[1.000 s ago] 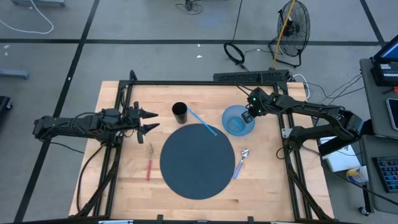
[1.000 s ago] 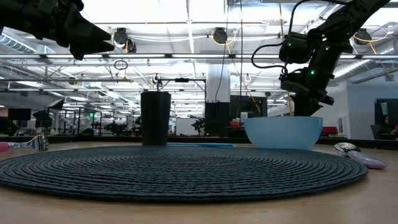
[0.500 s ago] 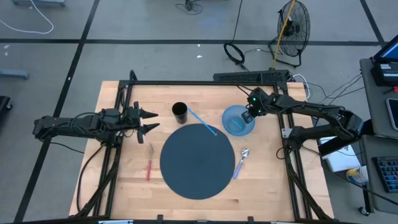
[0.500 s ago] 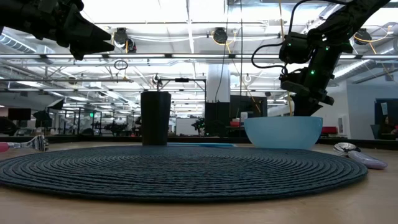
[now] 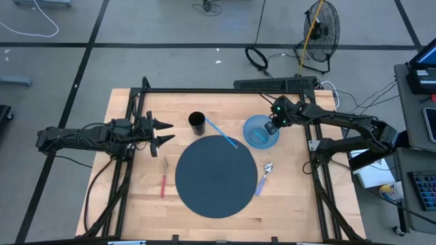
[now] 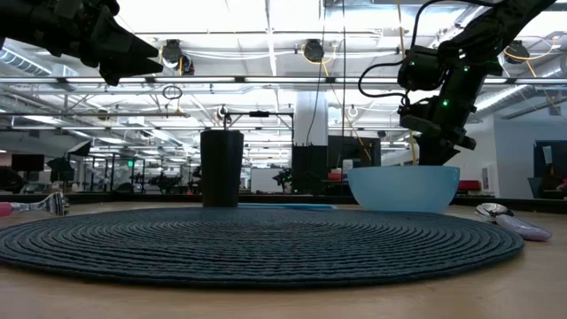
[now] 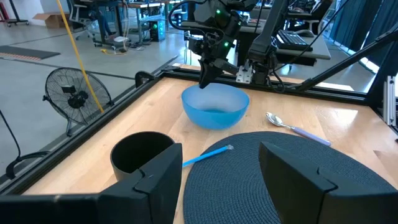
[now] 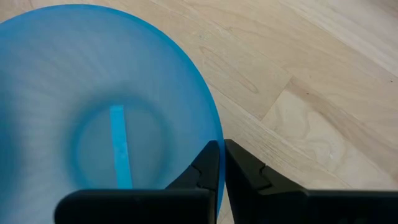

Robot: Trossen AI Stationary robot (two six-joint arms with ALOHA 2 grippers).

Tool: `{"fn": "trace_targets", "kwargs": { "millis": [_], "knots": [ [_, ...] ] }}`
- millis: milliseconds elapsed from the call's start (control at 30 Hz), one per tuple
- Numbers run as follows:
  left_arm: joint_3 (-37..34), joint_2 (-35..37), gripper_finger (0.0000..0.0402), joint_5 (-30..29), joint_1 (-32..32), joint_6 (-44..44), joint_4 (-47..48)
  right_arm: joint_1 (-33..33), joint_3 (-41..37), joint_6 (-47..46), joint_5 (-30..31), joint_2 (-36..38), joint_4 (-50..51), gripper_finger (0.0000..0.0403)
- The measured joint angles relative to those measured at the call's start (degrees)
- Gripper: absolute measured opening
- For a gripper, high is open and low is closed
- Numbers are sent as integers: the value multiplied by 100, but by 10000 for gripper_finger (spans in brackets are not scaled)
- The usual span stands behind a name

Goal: Pick & Place Utensil
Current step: Put the blue bowl on the blue mat

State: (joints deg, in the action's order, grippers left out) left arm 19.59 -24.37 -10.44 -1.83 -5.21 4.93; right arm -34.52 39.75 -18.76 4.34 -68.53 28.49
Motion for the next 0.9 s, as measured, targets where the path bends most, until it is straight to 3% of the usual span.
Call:
{"fn": "trace_targets", "kwargs": {
  "millis": [900],
  "knots": [
    [-2, -1, 218, 0, -1, -101, -48, 2, -2, -22, -164, 531, 95, 6]
  ]
}}
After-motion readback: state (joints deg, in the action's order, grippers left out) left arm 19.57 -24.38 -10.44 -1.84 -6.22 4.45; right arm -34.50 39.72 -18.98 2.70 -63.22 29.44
